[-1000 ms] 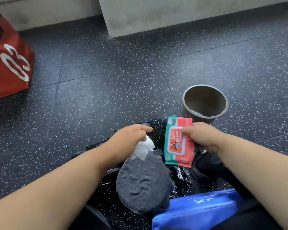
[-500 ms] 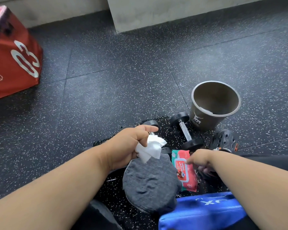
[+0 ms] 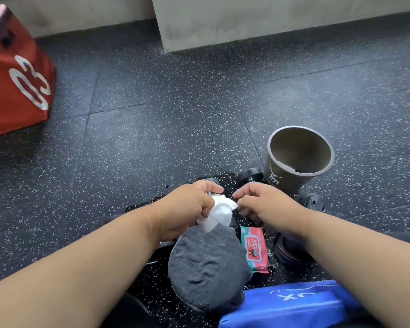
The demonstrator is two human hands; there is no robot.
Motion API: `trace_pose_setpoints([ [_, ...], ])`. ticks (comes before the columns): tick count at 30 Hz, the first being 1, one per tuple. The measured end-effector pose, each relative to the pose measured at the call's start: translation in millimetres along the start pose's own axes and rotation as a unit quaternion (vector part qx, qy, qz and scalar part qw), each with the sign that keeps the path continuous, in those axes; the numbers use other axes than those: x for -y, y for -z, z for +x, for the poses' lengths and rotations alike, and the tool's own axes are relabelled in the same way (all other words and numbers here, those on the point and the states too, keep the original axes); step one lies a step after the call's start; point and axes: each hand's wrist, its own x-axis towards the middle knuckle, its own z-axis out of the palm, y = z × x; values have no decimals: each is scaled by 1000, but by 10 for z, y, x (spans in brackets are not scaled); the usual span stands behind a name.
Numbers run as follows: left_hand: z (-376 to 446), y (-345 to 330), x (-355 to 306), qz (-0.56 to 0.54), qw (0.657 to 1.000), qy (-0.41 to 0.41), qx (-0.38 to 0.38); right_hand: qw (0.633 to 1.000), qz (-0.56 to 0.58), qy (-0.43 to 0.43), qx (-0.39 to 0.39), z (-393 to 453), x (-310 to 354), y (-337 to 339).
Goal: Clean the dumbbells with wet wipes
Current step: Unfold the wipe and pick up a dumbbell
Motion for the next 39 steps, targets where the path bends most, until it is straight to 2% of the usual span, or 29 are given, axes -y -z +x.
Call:
trace_pose_setpoints([
  [3,-31,-56,-55,20,1000,-16,12,997,61,50,18,-384,284,63],
  [5,-44,-102,-66,10,999,-31,32,997,3,68,30,-586,319,106],
  [7,-56,-147,-54,8,998,-46,51,994,-75,77,2,-657,261,116],
  [13,-80,-194,-8,47,992,-68,93,987,-121,105,-31,-583,148,123],
  [18,-112,-167,-20,130,984,-104,70,985,-111,129,-32,-624,241,213],
  [21,-127,-147,-38,162,977,-129,45,991,-73,112,-32,-636,243,217],
  [27,-174,-195,-77,138,977,-157,44,994,26,91,51,-669,231,161],
  [30,-207,-188,-89,123,977,-164,51,992,76,78,68,-694,295,150],
  [34,-281,-207,-125,78,978,-193,26,987,125,76,68,-758,346,208],
  [39,-344,-256,-139,23,973,-231,-16,994,66,72,43,-812,325,232],
])
